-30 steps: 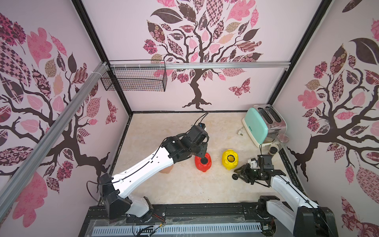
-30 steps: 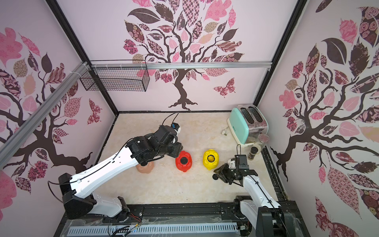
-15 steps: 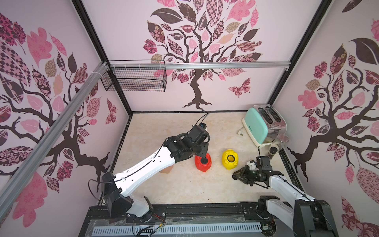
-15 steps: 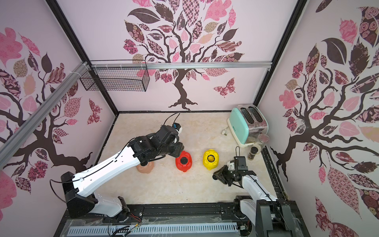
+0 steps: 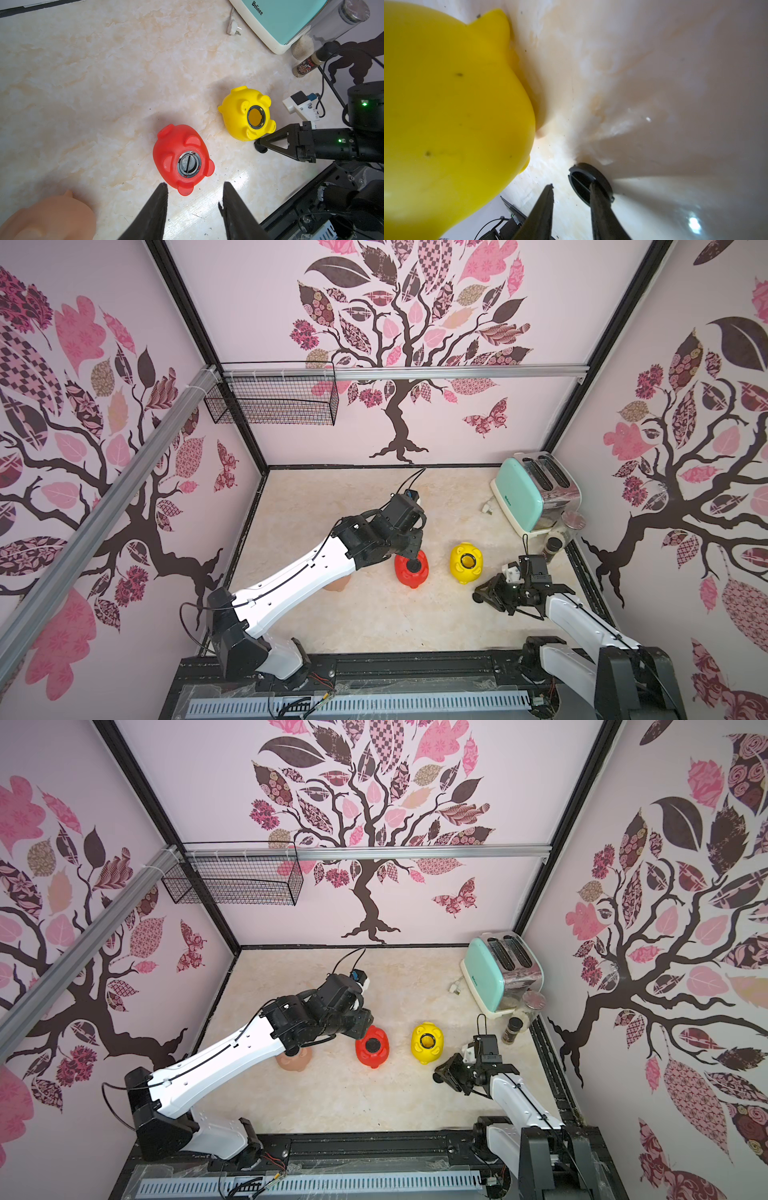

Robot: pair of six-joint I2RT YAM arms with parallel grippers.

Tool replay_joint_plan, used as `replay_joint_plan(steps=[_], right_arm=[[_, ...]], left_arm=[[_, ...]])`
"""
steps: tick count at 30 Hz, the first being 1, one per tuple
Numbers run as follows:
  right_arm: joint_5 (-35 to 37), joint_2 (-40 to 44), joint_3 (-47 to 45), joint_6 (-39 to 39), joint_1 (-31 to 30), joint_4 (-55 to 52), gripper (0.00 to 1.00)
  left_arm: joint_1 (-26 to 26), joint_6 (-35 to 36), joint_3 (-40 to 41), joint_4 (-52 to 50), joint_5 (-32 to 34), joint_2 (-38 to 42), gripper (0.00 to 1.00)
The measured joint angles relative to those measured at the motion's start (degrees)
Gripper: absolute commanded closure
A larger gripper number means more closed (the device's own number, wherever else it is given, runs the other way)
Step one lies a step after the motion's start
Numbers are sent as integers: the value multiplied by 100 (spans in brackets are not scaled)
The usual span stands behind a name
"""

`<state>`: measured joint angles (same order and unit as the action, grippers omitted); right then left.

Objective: Close piggy banks
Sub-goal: Move the knob to the center of the board.

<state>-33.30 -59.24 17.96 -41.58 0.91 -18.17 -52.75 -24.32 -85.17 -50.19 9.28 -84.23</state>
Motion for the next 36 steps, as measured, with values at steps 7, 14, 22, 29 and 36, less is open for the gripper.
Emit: replay_joint_plan(steps=[7,14,22,29,36], right_arm=[[573,-42,160,85,-2,-199,65],[1154,-48,363,162,-4,-468,65],[1534,-219,503,190,-4,-566,74],[1679,-254,522,190,-4,-610,79],[1766,-485,675,192,-4,-688,81]], left_arm=[[0,17,13,0,-22,0,54],[0,22,94,9,-39,-2,54],[0,35,131,9,-39,-2,54],[0,37,245,39,-50,26,54],[0,42,365,46,-37,149,54]])
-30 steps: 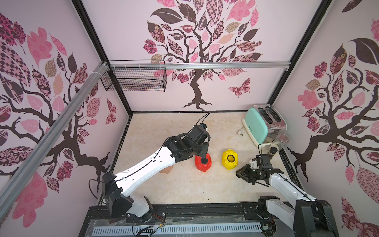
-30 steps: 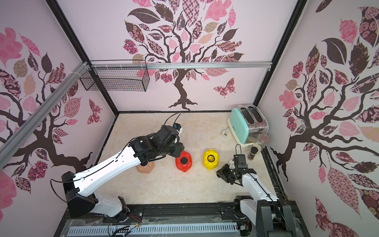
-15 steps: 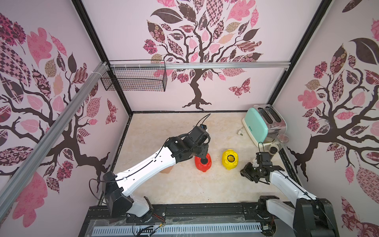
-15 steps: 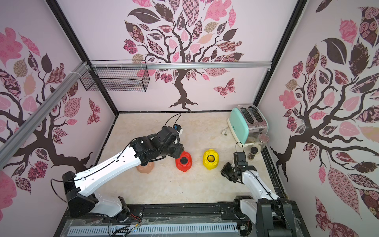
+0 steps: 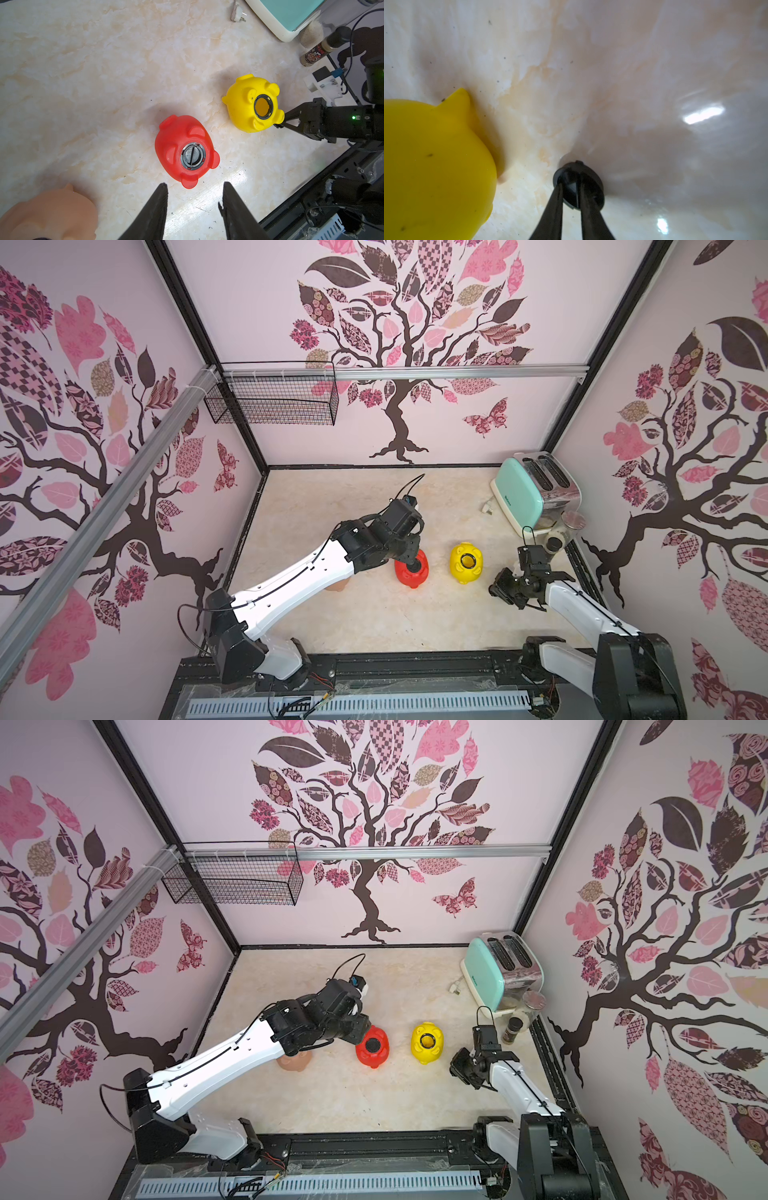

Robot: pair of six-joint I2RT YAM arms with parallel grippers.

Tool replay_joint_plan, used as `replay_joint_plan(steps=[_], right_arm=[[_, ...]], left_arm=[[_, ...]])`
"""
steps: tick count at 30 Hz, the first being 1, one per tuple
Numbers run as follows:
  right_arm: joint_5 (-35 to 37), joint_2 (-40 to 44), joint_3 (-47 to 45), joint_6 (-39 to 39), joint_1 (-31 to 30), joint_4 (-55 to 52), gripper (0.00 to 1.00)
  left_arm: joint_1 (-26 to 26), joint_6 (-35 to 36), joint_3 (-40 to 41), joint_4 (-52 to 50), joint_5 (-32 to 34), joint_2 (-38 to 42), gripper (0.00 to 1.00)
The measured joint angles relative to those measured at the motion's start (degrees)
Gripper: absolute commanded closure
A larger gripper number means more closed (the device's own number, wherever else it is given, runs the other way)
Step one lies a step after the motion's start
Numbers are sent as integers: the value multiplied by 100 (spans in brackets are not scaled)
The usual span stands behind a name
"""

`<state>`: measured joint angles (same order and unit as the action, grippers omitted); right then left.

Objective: Close piggy banks
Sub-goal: Pick up the knob at the center of the board.

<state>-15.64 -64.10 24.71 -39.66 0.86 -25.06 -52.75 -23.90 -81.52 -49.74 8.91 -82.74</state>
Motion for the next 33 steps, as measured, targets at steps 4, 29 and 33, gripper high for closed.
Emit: replay_joint_plan(steps=[4,29,33], right_arm=[[57,-273,177,-2,-4,-85,83],[896,-1620,1368,116,-411,-957,92],[975,-1652,1401,166,-435,-988,100]], left_arm=[[0,2,2,0,0,63,54],[0,22,413,247,-380,511,53],[0,33,474,304,-442,511,53]])
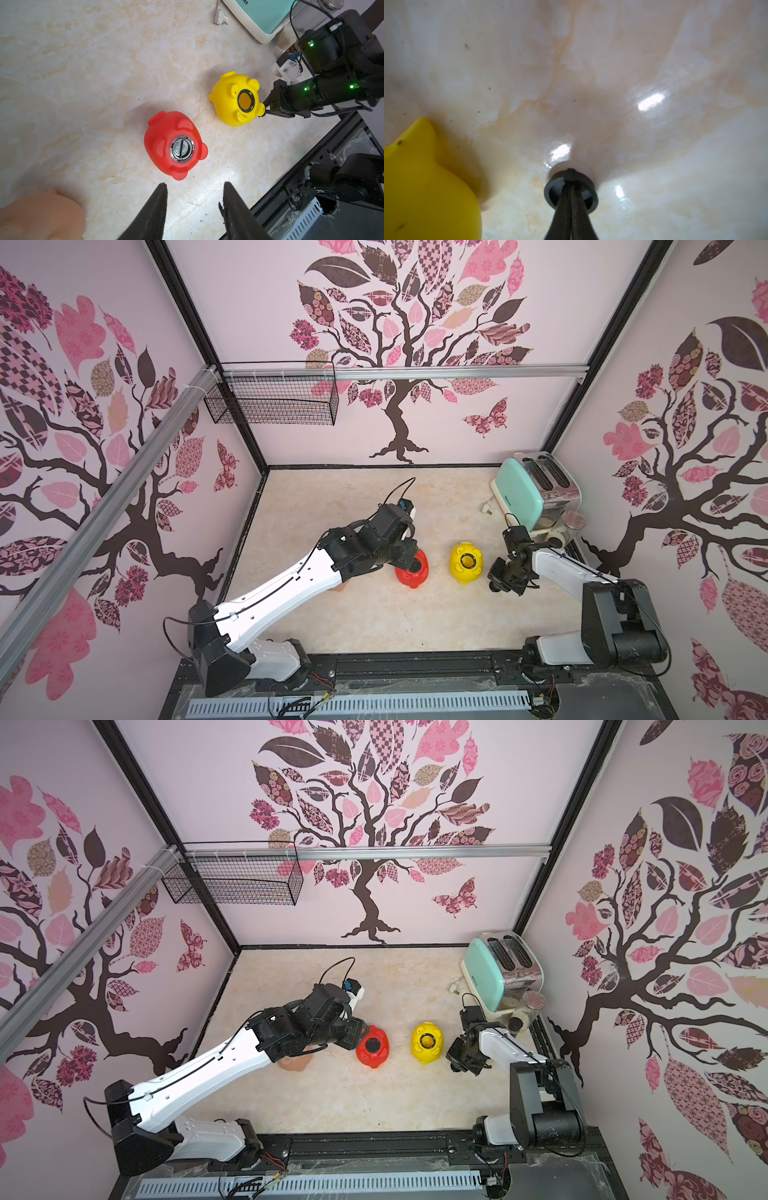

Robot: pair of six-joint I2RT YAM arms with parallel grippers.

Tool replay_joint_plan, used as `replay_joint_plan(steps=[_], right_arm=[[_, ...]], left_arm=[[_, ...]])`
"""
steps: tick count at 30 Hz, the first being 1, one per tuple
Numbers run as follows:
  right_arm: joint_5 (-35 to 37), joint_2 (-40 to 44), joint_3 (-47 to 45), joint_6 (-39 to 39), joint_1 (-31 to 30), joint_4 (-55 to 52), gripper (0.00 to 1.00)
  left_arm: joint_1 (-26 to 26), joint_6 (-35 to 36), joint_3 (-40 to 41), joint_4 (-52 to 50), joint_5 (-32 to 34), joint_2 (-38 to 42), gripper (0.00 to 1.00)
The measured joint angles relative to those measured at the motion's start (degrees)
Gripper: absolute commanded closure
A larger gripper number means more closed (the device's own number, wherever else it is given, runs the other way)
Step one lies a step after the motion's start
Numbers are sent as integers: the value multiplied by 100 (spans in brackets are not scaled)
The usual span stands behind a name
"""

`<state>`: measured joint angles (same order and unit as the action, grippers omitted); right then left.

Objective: Close piggy banks
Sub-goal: Pick up the knob at the center of the board.

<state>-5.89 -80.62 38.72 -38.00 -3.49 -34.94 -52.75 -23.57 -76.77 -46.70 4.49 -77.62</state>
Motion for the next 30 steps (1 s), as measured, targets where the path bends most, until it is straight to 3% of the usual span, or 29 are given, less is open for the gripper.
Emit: replay_joint_plan(steps=[13,25,30], right_arm=[[643,2,254,232,13,-201,100],[765,769,1200,708,20,-925,100],[717,1296,1779,1047,20,-1217,100]], left_arm=[[0,17,31,103,-118,-2,53],[2,127,243,225,-221,-50,53],[219,188,229,433,-678,-181,53]])
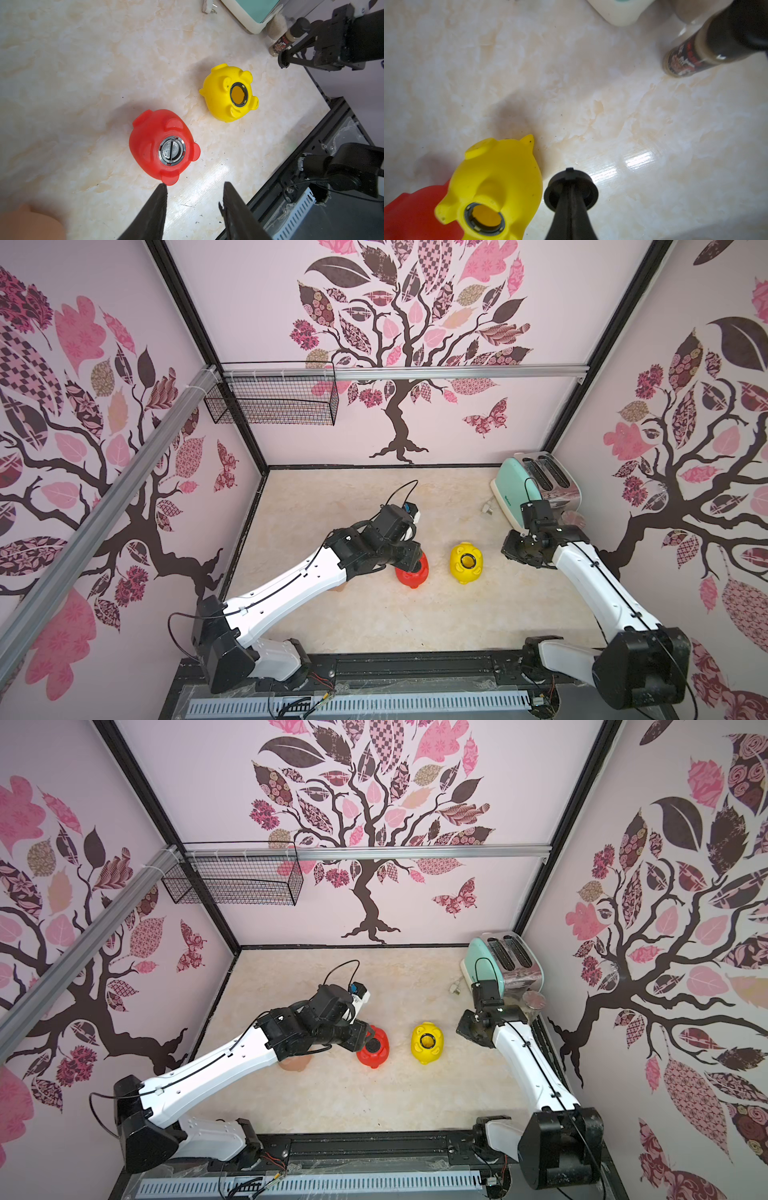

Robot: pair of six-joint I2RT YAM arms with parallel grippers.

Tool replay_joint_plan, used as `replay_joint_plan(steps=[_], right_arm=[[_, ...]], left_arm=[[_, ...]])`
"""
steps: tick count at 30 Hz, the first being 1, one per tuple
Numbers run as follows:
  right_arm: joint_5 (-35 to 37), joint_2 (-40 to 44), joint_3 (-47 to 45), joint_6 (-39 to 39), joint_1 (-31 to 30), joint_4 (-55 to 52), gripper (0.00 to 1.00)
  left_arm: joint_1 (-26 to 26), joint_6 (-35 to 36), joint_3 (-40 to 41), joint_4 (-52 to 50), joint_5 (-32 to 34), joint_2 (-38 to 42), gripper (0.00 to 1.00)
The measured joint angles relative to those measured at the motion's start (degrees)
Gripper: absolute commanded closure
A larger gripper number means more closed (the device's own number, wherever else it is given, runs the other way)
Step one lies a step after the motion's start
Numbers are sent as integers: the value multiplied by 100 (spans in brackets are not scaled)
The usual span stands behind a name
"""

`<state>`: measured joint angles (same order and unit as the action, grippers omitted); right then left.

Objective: Close piggy banks
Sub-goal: Pick up the knob at the center of the board, then insert the knob into the piggy bank.

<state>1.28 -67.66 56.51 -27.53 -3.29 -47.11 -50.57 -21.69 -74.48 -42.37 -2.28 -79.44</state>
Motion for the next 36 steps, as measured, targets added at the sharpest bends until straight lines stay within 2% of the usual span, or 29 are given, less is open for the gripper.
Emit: replay_joint_plan(steps=[5,13,21,28,36], right_arm=[[-109,271,363,254,-195,-157,100],[-352,205,608,505,-544,-374,100],[-339,282,717,820,-1213,-476,100],[-190,160,717,1252,-1652,-452,100],[-101,-74,634,2022,-1803,-83,100]], left_arm=[[278,164,-350,7,-328,-291,53],[358,745,-1193,-94,-730,-822,52],[463,1108,-1058,192,-1287,-859,51],[463,1292,-951,396,-1410,-1174,52],[463,1464,-857,487,-1475,-1307,52]])
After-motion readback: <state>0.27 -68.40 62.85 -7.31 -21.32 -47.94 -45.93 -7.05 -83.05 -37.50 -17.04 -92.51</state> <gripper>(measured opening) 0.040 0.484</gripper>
